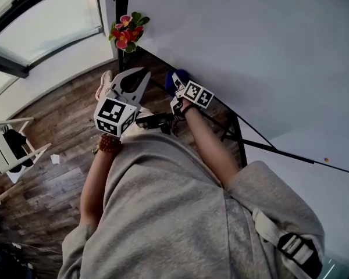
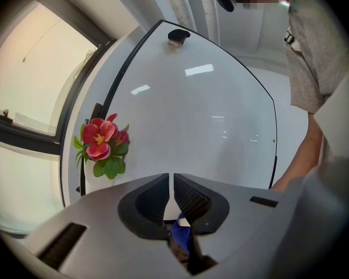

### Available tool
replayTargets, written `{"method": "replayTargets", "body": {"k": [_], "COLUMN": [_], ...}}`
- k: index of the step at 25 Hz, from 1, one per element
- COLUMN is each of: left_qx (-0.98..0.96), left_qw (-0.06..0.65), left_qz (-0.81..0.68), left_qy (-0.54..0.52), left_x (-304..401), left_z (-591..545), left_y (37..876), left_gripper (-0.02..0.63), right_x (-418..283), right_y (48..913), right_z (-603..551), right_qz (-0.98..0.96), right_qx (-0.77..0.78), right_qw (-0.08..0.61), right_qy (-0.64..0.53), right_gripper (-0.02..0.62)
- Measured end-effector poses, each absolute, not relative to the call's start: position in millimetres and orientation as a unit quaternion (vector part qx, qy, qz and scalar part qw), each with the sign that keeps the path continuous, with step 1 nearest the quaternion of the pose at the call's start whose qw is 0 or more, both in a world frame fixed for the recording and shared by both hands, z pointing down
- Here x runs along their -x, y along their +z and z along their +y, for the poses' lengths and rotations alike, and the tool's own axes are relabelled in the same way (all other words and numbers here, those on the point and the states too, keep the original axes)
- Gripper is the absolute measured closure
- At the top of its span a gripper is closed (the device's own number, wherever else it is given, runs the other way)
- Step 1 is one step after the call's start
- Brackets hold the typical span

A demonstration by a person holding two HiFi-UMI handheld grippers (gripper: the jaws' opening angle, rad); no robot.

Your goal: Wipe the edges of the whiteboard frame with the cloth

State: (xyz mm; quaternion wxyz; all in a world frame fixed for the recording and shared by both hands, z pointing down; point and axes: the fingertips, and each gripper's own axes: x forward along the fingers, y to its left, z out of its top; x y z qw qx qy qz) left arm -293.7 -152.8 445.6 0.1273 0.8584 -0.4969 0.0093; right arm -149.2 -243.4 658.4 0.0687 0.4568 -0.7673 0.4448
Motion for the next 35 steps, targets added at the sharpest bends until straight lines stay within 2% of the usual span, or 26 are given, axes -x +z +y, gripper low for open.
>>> {"method": "replayTargets", "body": {"k": [18,24,35], "left_qx": [-0.848,-0.824,-0.836], "left_qw": [0.12,0.142,0.136], "left_qz": [-0.515,-0.549,-0.532], "left_qy": [0.027,0.02,0.024], "left_x": [316.7,353.8,356.1], "left_z": [-159.8,-159.7,-187.5], "left_y": [448.6,454.7,454.9], "left_gripper": [0.574,0.574,0.574], "right_x": [185.2,200.9,219.3], "right_y": [662.0,659.5,661.4], "right_z": [-253.5,-260.2,-262.5], "right_qz": [-0.749,-0.736,-0.744], "right_qx": [-0.458,-0.46,-0.426], "right_qw": [0.016,-0.005,0.01], "right_qy": [0.478,0.496,0.514], "right_gripper": [0.474,0.474,0.475]}}
